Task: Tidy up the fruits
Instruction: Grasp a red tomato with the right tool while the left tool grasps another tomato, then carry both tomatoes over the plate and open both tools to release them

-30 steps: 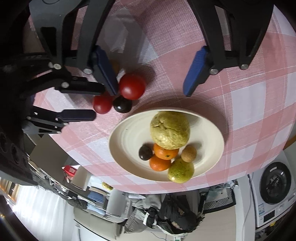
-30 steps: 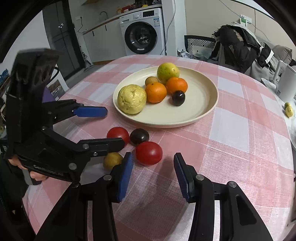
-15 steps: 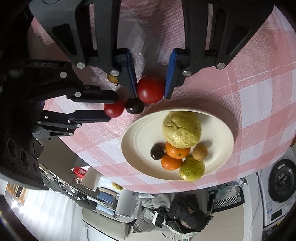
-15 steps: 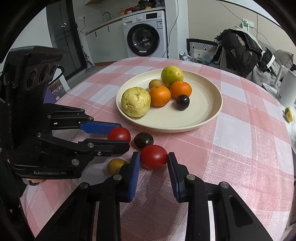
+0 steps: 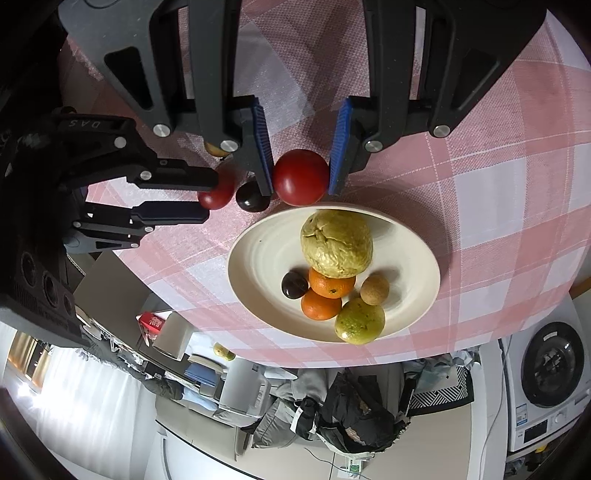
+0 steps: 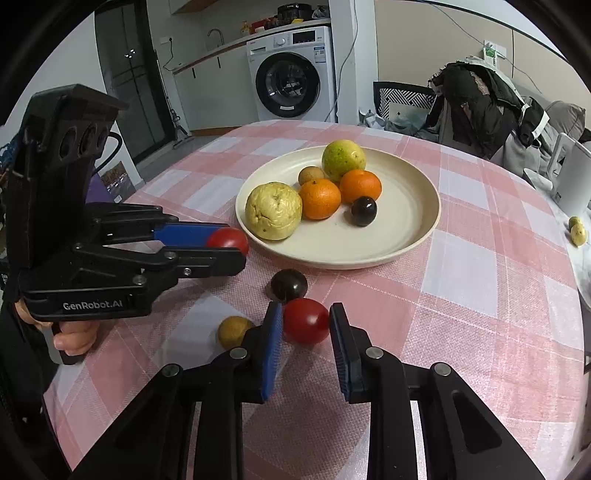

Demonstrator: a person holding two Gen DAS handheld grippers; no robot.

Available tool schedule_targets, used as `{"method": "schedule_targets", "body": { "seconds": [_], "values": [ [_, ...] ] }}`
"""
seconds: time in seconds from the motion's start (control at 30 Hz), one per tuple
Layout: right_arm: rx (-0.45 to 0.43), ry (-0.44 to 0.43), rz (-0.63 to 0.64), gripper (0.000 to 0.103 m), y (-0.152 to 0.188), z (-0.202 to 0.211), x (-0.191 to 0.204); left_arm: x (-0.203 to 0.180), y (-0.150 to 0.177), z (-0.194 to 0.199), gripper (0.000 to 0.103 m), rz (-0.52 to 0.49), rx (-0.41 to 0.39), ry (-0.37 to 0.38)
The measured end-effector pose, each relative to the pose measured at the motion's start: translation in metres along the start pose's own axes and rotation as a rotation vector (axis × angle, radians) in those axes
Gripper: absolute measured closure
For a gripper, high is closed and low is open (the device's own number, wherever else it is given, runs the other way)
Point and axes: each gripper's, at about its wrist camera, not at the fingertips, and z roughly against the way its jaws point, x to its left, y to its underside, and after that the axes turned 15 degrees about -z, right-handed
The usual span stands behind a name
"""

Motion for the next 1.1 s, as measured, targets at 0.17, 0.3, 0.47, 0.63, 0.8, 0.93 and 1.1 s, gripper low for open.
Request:
{"method": "schedule_targets", "body": {
  "seconds": [0.17, 0.3, 0.47, 0.63, 0.8, 0.93, 1.1],
  "values": [
    [0.025, 0.0, 0.004, 0.072, 0.003, -0.007, 0.002, 0.0, 0.001, 0.0, 0.077, 0.0, -0.002, -0.002],
    [0.045, 0.024, -0.003, 0.072, 0.003, -0.017, 0.002, 0.001, 0.001, 0.001, 0.077, 0.002, -0.003, -0.006],
    [0.026, 0.028, -0.011, 0.073, 0.003, -0.014, 0.001, 0.005, 0.0, 0.006, 0.077, 0.012, -0.023, -0.011],
    [-0.036, 0.008, -0.042, 0.073, -0.004, 0.0, -0.003, 0.013, -0.003, 0.015, 0.077, 0.03, -0.048, -0.027],
    [-0.092, 0.005, -0.081, 0.073, -0.013, 0.008, -0.005, 0.023, -0.01, 0.028, 0.077, 0.044, -0.08, -0.064],
    [-0.103, 0.018, -0.108, 0.073, -0.021, 0.006, -0.005, 0.03, -0.019, 0.033, 0.077, 0.049, -0.087, -0.107],
    [-0.119, 0.032, -0.12, 0.073, -0.031, 0.002, -0.004, 0.04, -0.029, 0.033, 0.077, 0.047, -0.103, -0.146]
  ]
}}
